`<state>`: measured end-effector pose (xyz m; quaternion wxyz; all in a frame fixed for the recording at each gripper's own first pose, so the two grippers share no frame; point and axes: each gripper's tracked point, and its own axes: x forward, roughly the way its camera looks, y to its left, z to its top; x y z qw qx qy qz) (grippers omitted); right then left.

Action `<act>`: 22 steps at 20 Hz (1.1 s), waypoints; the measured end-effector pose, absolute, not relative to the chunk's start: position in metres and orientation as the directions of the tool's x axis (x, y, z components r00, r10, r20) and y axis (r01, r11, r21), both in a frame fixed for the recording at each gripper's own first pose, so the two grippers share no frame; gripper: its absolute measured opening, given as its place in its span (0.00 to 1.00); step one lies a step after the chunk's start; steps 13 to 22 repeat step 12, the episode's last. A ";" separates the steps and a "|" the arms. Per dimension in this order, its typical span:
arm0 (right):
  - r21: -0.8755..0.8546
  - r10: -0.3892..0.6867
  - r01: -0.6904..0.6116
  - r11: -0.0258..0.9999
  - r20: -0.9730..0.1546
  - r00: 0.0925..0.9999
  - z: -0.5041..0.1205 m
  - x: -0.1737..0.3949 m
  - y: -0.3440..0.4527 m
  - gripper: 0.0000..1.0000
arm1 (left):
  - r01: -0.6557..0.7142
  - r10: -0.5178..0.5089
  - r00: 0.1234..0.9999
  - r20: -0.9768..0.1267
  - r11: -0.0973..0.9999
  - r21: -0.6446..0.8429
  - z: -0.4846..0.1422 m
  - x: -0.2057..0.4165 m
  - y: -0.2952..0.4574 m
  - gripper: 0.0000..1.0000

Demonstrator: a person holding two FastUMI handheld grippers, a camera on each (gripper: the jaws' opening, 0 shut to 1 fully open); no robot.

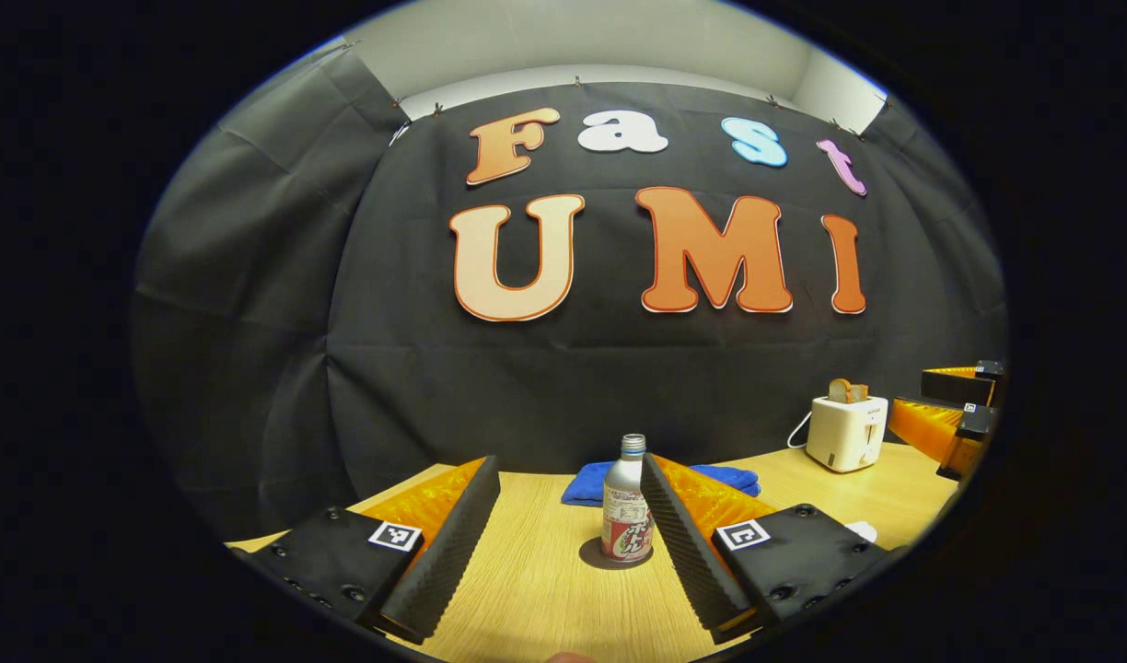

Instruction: Open the teacup lid with one hand, grasp the water bottle and pour water into the teacup with the other hand; after pouring, place the water bottle on the coaster and then close the teacup lid.

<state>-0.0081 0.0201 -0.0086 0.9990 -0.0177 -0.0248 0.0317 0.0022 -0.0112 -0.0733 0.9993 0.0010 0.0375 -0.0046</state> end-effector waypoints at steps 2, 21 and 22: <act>-0.039 0.067 -0.066 0.997 0.044 0.997 -0.009 -0.008 0.022 0.92 | 0.007 -0.007 0.997 -0.079 1.000 0.003 -0.075 0.002 -0.010 1.00; -0.035 0.080 -0.078 0.996 0.039 0.996 -0.010 -0.007 0.028 0.92 | -0.005 0.006 0.996 -0.084 1.000 0.014 -0.076 0.002 -0.006 1.00; -0.035 0.080 -0.078 0.996 0.039 0.996 -0.010 -0.007 0.028 0.92 | -0.005 0.006 0.996 -0.084 1.000 0.014 -0.076 0.002 -0.006 1.00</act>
